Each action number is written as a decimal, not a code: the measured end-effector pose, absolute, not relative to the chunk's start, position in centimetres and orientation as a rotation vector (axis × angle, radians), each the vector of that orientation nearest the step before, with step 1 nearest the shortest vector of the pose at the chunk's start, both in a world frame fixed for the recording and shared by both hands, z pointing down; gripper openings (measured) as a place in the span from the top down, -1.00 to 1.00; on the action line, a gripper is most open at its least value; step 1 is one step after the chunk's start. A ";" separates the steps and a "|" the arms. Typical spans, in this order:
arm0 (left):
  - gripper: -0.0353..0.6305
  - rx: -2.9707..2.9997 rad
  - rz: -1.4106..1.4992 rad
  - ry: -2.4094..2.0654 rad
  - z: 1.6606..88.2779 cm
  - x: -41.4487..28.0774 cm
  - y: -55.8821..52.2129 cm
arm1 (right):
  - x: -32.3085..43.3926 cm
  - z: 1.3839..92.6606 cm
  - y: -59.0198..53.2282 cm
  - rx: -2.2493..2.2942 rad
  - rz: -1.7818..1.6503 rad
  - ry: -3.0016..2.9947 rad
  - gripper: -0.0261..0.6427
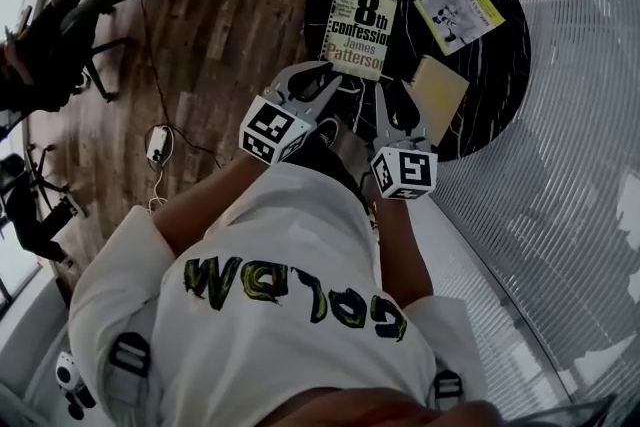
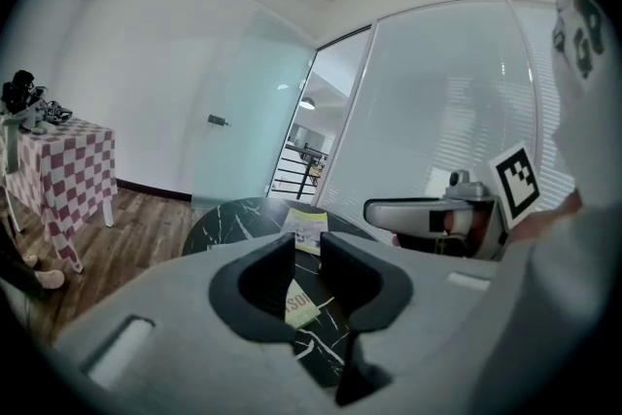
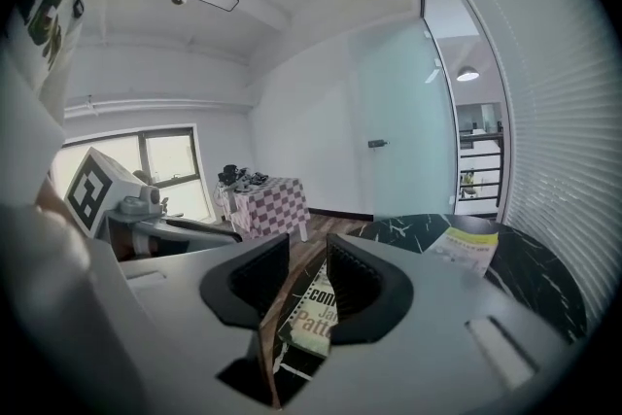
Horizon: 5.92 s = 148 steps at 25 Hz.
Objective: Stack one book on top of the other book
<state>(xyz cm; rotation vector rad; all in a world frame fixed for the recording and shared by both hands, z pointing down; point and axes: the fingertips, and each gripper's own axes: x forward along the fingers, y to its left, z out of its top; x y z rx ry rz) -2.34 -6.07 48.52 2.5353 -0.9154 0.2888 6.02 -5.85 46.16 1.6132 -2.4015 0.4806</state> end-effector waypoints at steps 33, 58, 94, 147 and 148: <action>0.25 2.236 0.561 -0.916 69.5 -2.1 -11.5 | 8.7 68.7 -11.6 1.375 0.878 -2.165 -0.09; 0.13 2.127 0.542 -0.887 73.2 -1.3 -12.6 | 8.9 72.7 -12.7 1.407 1.006 -2.140 0.06; 0.13 2.270 0.421 -1.004 54.3 -2.8 -9.4 | 7.7 54.2 -8.4 1.569 0.869 -2.305 0.11; 0.14 2.416 0.483 -0.601 50.7 10.1 -1.5 | 20.1 49.2 1.6 1.914 0.801 -2.098 0.11; 0.14 2.408 0.488 -0.597 51.0 10.4 -1.3 | 20.4 49.5 1.7 1.909 0.804 -2.092 0.11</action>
